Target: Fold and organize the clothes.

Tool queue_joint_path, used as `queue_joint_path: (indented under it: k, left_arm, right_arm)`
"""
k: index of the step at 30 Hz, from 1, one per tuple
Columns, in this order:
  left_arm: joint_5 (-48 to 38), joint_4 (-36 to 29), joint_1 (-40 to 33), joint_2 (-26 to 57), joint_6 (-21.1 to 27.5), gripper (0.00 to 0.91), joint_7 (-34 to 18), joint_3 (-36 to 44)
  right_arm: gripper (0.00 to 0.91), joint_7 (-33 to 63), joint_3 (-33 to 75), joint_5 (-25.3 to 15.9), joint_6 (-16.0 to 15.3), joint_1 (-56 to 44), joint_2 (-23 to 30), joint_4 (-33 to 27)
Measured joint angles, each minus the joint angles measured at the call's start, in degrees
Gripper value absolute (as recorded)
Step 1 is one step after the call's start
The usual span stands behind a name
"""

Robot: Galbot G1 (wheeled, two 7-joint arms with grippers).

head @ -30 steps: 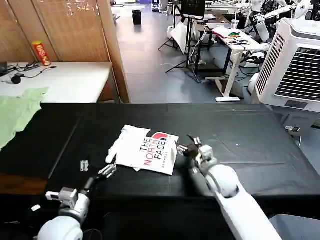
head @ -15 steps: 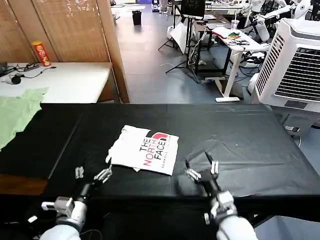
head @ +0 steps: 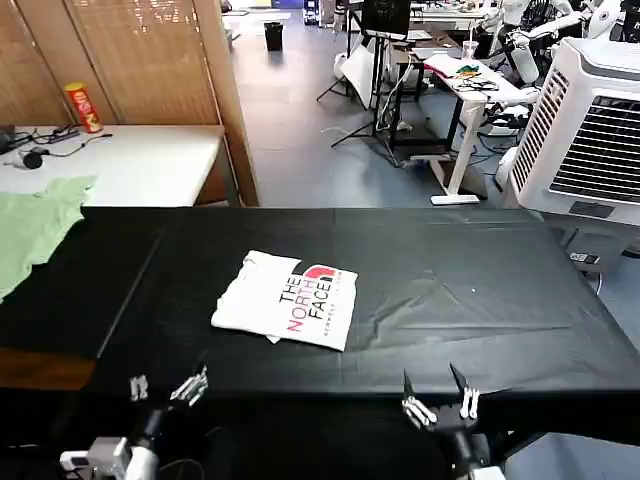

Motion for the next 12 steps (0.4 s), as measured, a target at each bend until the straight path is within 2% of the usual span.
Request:
queue_joint_path:
  k: [4, 12]
  left_arm:
    - [-1.25, -1.29, 2.71, 0.29, 1.22, 0.878, 0.05, -1.41]
    - [-1.92, -2.18, 5.16, 0.05, 2.31, 0.878, 1.26, -3.85]
  right_arm:
    - [0.878, 0.78, -0.13, 1.51, -1.07, -3.62, 0.02, 1.79]
    - [0.878, 0.76, -0.02, 1.7, -1.1, -5.88, 0.02, 2.86]
